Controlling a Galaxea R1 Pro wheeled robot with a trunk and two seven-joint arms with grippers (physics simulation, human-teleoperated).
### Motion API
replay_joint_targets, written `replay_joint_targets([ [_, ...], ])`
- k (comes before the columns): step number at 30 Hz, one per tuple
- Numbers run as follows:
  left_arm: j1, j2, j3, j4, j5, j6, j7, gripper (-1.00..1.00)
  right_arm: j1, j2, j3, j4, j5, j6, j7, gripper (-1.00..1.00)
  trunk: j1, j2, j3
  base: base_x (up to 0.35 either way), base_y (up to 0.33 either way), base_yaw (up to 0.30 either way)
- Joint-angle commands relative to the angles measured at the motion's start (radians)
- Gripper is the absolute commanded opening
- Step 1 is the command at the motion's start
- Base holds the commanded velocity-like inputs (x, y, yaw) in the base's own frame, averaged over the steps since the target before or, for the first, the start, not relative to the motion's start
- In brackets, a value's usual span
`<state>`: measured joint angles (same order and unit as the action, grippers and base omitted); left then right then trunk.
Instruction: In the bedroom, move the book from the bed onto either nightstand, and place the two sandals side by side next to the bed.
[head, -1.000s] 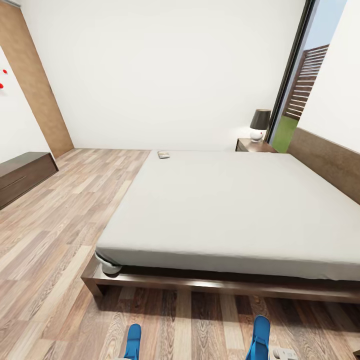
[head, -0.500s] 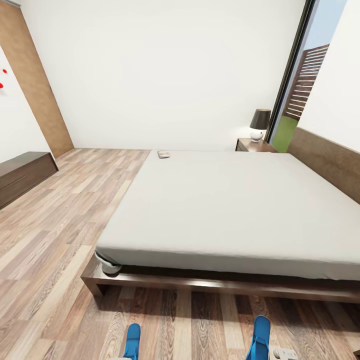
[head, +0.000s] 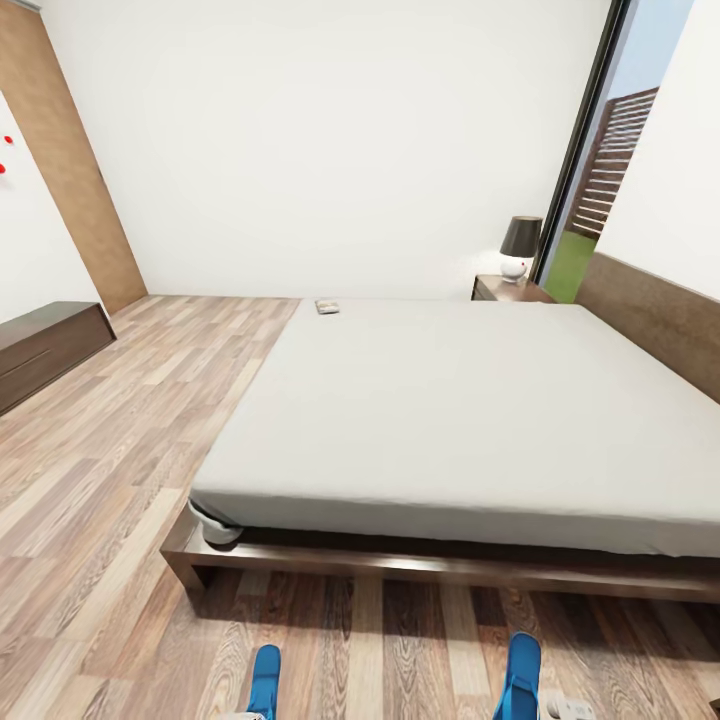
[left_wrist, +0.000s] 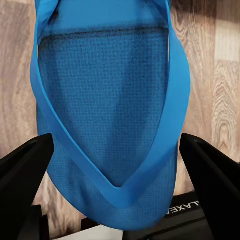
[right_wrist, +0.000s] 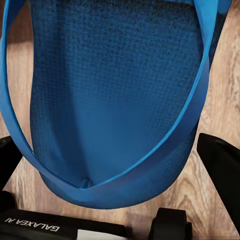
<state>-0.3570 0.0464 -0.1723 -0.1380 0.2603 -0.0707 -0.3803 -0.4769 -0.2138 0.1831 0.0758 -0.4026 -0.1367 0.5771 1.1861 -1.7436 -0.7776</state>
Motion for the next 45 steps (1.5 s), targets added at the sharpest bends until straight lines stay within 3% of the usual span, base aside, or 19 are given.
replay_joint_targets([
  [1, -0.002, 0.001, -0.009, -0.004, 0.008, 0.001, -0.002, -1.00, -0.002, 0.000, 0.006, 0.004, -0.008, 0.006, 0.005, -1.00, 0.000, 0.000, -0.001, 0.000, 0.000, 0.000],
  [4, -0.010, 0.001, -0.009, -0.058, 0.006, 0.098, 0.001, -1.00, -0.002, -0.002, 0.003, -0.002, -0.009, 0.127, -0.005, -1.00, 0.000, 0.000, -0.001, 0.000, 0.000, 0.000],
  [6, -0.012, 0.002, -0.009, -0.157, 0.005, 0.211, 0.040, -1.00, -0.003, -0.002, 0.003, -0.017, -0.009, 0.205, -0.048, -1.00, 0.000, 0.000, -0.001, 0.000, 0.000, 0.000],
  [10, -0.013, 0.002, -0.009, -0.349, 0.003, 0.410, 0.181, -1.00, -0.003, -0.006, 0.003, -0.080, -0.008, 0.247, -0.104, -1.00, 0.000, 0.000, -0.001, 0.000, 0.000, 0.000],
  [13, -0.013, 0.001, -0.009, -0.404, 0.002, 0.491, 0.233, -1.00, -0.005, -0.013, 0.002, -0.135, -0.009, 0.272, -0.111, -1.00, 0.000, 0.000, -0.001, 0.000, 0.000, 0.000],
  [16, -0.014, 0.005, -0.010, -0.414, 0.002, 0.508, 0.245, -1.00, -0.005, -0.028, 0.001, -0.198, -0.009, 0.362, -0.111, -1.00, 0.000, 0.000, -0.001, 0.000, 0.000, 0.000],
  [20, -0.014, 0.008, -0.011, -0.408, 0.001, 0.510, 0.246, -1.00, -0.005, -0.039, 0.002, -0.237, -0.008, 0.403, -0.112, -1.00, 0.000, 0.000, -0.001, 0.000, 0.000, 0.000],
  [28, -0.014, 0.041, -0.014, -0.405, -0.005, 0.477, 0.247, -1.00, -0.005, -0.057, 0.006, -0.236, -0.009, 0.403, -0.116, -1.00, 0.023, -0.042, -0.020, 0.000, 0.000, 0.000],
  [45, -0.013, 0.044, -0.013, -0.404, -0.004, 0.432, 0.247, -1.00, -0.005, -0.059, 0.010, -0.229, -0.008, 0.398, -0.118, -1.00, 0.088, -0.161, -0.073, 0.000, 0.000, 0.000],
])
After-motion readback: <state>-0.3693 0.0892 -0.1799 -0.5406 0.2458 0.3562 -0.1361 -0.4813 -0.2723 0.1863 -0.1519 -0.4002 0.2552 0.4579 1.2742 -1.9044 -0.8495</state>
